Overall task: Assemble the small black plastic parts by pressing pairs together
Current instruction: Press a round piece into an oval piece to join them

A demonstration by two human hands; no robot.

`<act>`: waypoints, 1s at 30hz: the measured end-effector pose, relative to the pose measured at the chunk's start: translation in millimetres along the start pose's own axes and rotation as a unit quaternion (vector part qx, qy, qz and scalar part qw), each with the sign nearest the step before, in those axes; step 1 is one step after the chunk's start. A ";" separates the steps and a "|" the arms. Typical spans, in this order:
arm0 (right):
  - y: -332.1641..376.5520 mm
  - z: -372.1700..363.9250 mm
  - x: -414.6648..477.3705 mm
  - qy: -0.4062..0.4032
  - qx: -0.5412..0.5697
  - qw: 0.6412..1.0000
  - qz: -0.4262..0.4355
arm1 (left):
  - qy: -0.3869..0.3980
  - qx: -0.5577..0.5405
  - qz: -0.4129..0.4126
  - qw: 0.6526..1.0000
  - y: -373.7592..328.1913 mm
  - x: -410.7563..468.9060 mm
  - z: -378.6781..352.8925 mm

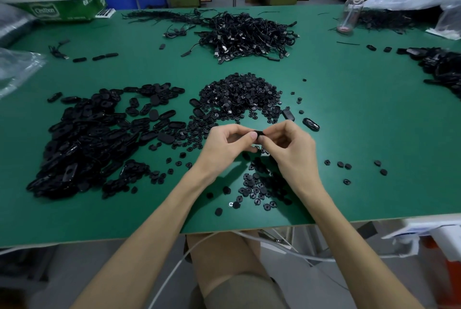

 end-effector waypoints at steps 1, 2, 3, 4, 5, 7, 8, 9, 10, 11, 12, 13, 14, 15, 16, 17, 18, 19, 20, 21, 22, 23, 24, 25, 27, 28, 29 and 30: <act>0.0 0.0 0.1 -0.001 -0.004 1.000 -0.003 | -0.001 0.011 -0.003 1.000 -0.9 -0.1 0.8; 0.6 0.3 0.2 -0.004 -0.010 1.000 -0.003 | -0.002 0.018 -0.007 1.000 -1.9 -0.4 1.2; 2.0 1.3 0.1 -0.008 -0.016 1.000 0.001 | -0.001 0.019 -0.009 1.000 -2.5 -0.6 0.8; 3.9 2.6 0.0 -0.014 -0.023 1.000 0.007 | 0.001 0.016 -0.010 1.000 -2.8 -0.6 0.3; 5.6 4.1 -0.1 -0.021 -0.030 0.999 0.012 | 0.003 0.010 -0.010 1.000 -2.7 -0.6 -0.4; 6.3 7.1 -0.7 -0.032 -0.037 0.999 0.013 | 0.007 -0.003 -0.011 1.000 -2.6 -0.4 -2.0; 5.5 8.1 -0.8 -0.036 -0.039 0.999 0.009 | 0.008 -0.009 -0.011 1.000 -2.4 -0.2 -2.5; 3.6 8.7 -0.3 -0.035 -0.039 0.999 0.003 | 0.010 -0.015 -0.011 1.000 -2.3 0.1 -2.7; 1.5 8.4 0.6 -0.031 -0.035 0.999 -0.005 | 0.013 -0.022 -0.012 1.000 -2.5 0.4 -2.8; -0.2 7.5 1.1 -0.025 -0.028 0.999 -0.010 | 0.016 -0.027 -0.012 0.999 -2.7 0.7 -3.3; -1.0 6.2 1.3 -0.019 -0.020 1.000 -0.011 | 0.021 -0.029 -0.012 0.999 -2.7 0.9 -4.1; -1.4 5.2 1.3 -0.015 -0.016 1.000 -0.009 | 0.025 -0.027 -0.013 0.999 -2.4 1.1 -5.3; -2.0 5.0 1.0 -0.014 -0.012 1.000 -0.008 | 0.028 -0.018 -0.014 0.999 -2.0 1.6 -6.7; -2.9 5.2 1.0 -0.015 -0.008 1.000 -0.009 | 0.031 -0.001 -0.015 0.999 -1.2 1.7 -8.4; -3.8 5.6 0.9 -0.016 -0.001 1.000 -0.010 | 0.033 0.020 -0.018 0.999 -0.6 1.9 -10.2; -4.7 5.6 1.0 -0.015 0.010 1.000 -0.011 | 0.034 0.038 -0.021 0.998 -0.3 1.8 -11.4; -5.7 4.7 1.2 -0.010 0.021 1.000 -0.014 | 0.035 0.049 -0.024 0.998 -0.4 1.7 -11.7; -6.6 3.3 1.4 -0.003 0.031 0.999 -0.017 | 0.034 0.052 -0.026 0.998 -0.8 1.7 -10.8; -6.8 1.8 1.5 0.005 0.037 0.999 -0.016 | 0.033 0.052 -0.030 0.998 -1.7 1.6 -9.0; -6.2 0.4 1.4 0.011 0.040 0.999 -0.012 | 0.030 0.051 -0.034 0.998 -2.9 1.6 -7.3; -5.3 -0.7 1.2 0.015 0.041 0.999 -0.007 | 0.028 0.051 -0.038 0.998 -4.1 1.3 -6.0; -4.4 -1.3 1.2 0.017 0.042 0.999 -0.003 | 0.027 0.054 -0.042 0.997 -5.0 1.1 -5.6; -3.8 -1.3 1.3 0.017 0.042 0.999 0.000 | 0.026 0.060 -0.046 0.997 -5.5 0.9 -6.1; -3.2 -1.3 1.5 0.017 0.043 0.999 0.003 | 0.021 0.070 -0.049 0.996 -5.4 0.5 -6.5; -2.7 -1.4 1.3 0.016 0.040 0.999 0.006 | 0.006 0.093 -0.057 0.994 -5.0 -0.1 -5.8; -2.3 -1.0 1.1 0.015 0.034 0.999 0.008 | 0.001 0.106 -0.062 0.992 -5.3 -0.5 -5.5; -1.7 -0.7 0.9 0.014 0.029 0.999 0.010 | -0.002 0.117 -0.068 0.991 -5.9 -0.9 -5.6; -1.0 -0.4 0.6 0.013 0.026 1.000 0.012 | -0.004 0.127 -0.074 0.989 -6.9 -1.4 -5.4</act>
Point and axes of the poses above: each hand's wrist, its own x-axis towards the middle knuckle, its own z-axis out of the back of the hand, y = z × x, the point moved 10 cm from there along x, towards the middle knuckle, and after that the axes turned 3 degrees about -x, right-handed, at the moved point
